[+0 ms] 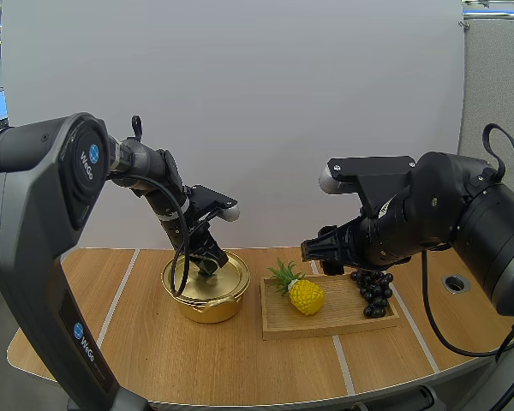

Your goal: Open the pot, put the pineapple inside, and close it

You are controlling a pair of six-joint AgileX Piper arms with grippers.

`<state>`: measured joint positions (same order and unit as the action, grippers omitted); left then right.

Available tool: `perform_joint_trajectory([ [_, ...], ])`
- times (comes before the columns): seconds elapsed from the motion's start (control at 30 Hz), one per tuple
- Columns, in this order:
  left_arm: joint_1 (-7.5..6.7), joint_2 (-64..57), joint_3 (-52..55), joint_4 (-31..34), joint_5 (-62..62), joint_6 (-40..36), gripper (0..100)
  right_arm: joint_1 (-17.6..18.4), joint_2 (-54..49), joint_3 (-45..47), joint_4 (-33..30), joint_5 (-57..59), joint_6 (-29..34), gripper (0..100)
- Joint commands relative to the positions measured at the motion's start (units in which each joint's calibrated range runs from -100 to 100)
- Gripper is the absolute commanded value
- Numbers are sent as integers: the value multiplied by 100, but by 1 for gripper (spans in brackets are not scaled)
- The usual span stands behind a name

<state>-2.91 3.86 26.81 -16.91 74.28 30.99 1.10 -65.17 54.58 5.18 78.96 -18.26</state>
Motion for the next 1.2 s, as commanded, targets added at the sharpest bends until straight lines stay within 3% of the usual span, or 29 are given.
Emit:
perform_joint_trajectory([
  [0.0, -11, -271, -43, 6, 413, -31, 0, 1, -28, -38, -30, 18, -37, 100],
  [0.33, -11, -1932, -412, 6, 448, -31, 0, 1, -28, -38, -30, 18, -37, 100],
  [0.7, -11, -3617, -2356, 42, 415, -895, 0, 1, -28, -38, -30, -20, -37, 100],
  [0.9, -11, -3812, -3842, 846, 389, -1585, 0, 1, -16, -38, 227, -38, -1174, 100],
  [1.03, -11, -3786, -4582, 1441, 140, -1934, 0, 1, -16, -38, 518, -38, -1552, 100],
  [1.17, -11, -3786, -5184, 1509, -233, -2081, 0, 1, 323, -82, 568, -20, -1843, 100],
])
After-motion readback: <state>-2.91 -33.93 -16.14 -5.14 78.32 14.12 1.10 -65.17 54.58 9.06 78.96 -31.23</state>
